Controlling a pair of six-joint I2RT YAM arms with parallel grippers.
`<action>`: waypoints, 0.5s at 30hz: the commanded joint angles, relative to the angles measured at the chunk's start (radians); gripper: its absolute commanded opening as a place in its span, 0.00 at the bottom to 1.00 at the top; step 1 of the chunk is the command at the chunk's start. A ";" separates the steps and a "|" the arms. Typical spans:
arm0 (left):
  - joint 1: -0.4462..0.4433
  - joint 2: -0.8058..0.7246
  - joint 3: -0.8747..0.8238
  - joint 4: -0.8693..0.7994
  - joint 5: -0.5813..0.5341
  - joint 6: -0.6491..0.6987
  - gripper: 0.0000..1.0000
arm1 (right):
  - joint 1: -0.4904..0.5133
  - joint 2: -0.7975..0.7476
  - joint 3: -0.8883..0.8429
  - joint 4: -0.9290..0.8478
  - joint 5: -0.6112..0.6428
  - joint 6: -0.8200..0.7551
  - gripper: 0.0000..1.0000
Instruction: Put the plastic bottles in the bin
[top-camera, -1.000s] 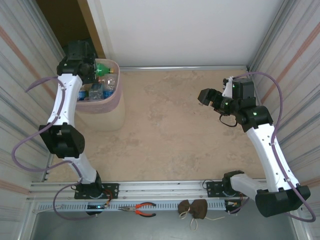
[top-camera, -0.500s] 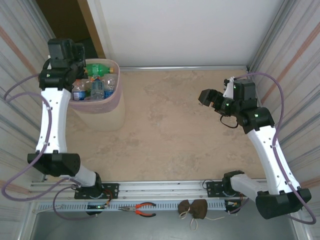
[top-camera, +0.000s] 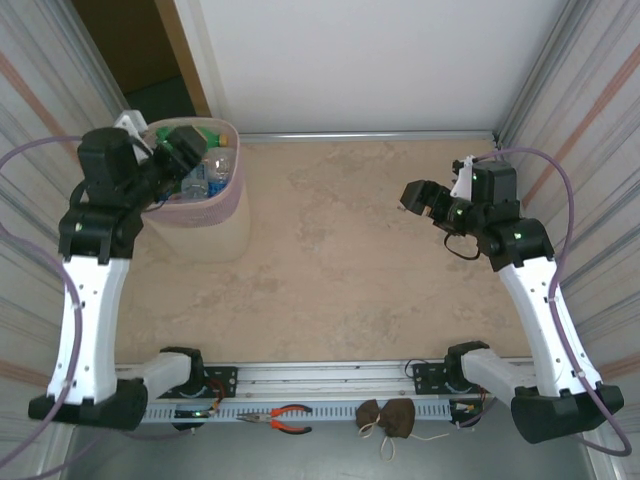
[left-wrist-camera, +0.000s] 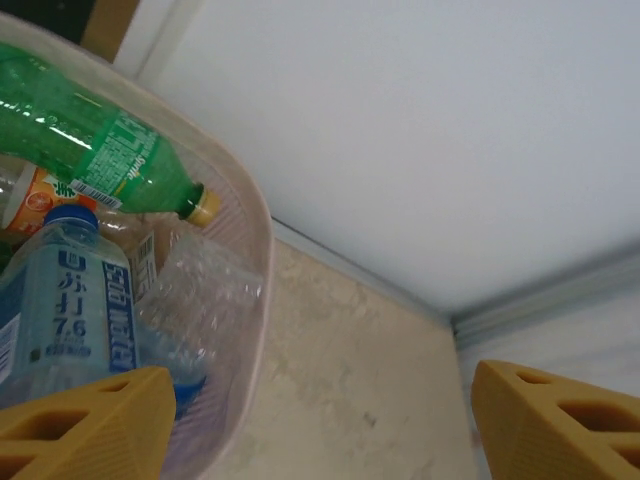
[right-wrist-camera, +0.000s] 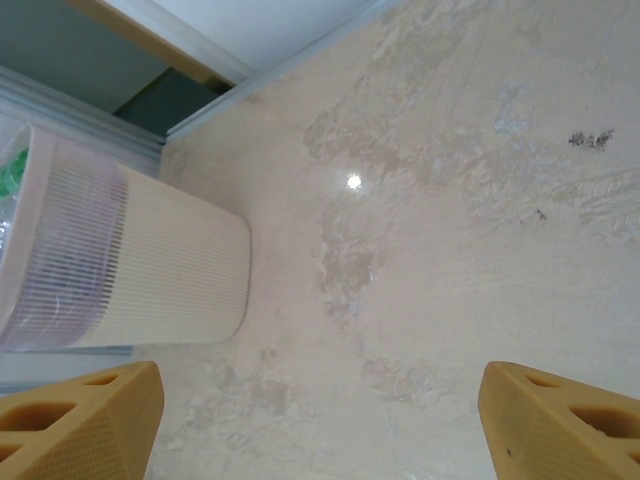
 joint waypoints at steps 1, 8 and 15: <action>-0.001 -0.076 -0.077 -0.054 0.130 0.301 0.79 | -0.018 -0.023 -0.002 -0.012 -0.006 -0.040 0.82; -0.001 -0.205 -0.323 -0.088 0.146 0.401 0.83 | -0.026 -0.089 -0.070 0.037 0.048 -0.120 0.89; -0.001 -0.296 -0.633 -0.023 0.092 0.334 0.89 | -0.029 -0.194 -0.253 0.176 0.252 -0.254 0.99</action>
